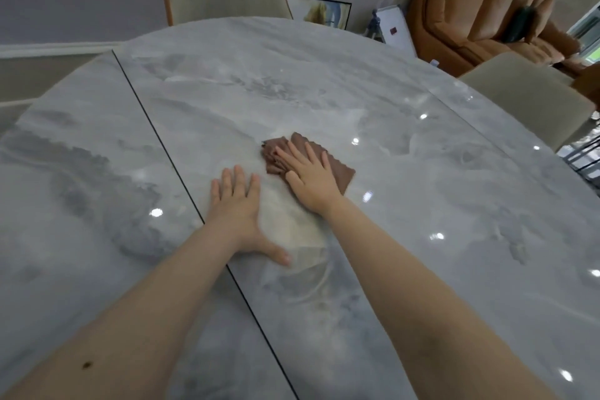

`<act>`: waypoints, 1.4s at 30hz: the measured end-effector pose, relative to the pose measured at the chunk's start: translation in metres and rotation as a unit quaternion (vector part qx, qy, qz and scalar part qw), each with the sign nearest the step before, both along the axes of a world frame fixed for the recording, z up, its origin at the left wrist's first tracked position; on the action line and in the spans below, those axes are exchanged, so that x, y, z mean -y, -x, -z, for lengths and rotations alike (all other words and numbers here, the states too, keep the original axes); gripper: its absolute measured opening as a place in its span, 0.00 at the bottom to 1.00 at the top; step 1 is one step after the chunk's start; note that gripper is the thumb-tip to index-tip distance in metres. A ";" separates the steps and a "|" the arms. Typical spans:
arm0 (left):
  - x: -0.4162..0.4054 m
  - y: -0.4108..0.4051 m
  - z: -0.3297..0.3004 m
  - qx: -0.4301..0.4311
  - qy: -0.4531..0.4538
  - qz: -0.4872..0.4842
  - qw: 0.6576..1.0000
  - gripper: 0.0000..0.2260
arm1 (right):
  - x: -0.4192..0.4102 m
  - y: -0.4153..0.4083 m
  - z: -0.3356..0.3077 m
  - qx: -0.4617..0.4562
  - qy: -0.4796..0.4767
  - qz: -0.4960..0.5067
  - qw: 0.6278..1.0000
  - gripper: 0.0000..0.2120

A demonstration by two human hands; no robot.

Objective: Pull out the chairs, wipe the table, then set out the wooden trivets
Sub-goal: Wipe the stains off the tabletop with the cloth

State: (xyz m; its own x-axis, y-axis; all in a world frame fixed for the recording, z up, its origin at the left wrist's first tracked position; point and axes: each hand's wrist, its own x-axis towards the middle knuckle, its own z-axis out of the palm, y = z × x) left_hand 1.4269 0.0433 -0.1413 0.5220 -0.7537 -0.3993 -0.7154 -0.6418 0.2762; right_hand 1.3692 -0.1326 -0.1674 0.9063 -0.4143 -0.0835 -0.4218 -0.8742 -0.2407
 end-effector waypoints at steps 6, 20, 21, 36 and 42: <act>-0.013 0.013 -0.009 0.033 0.050 -0.024 0.998 0.69 | -0.047 0.090 -0.002 0.022 -0.036 -0.066 0.997 0.32; -0.072 0.042 -0.013 0.013 0.035 0.022 0.999 0.67 | -0.087 0.212 -0.041 0.096 -0.164 0.261 0.946 0.26; -0.074 0.041 -0.011 0.015 0.030 0.018 0.999 0.67 | -0.085 0.216 -0.033 0.039 -0.076 0.244 0.966 0.27; -0.075 0.033 -0.005 0.003 -0.007 0.004 1.000 0.70 | -0.140 0.084 0.005 0.078 0.020 0.009 0.997 0.26; -0.080 0.011 -0.017 0.010 0.017 0.016 1.000 0.65 | -0.073 0.165 0.007 0.072 0.030 0.057 0.995 0.28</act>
State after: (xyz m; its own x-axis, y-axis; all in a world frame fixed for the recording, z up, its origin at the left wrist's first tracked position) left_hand 1.4161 0.1229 -0.1241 0.5045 -0.7831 -0.3636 -0.7409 -0.6089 0.2834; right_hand 1.2038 -0.0597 -0.1742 0.8541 -0.5152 0.0709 -0.4839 -0.8373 -0.2545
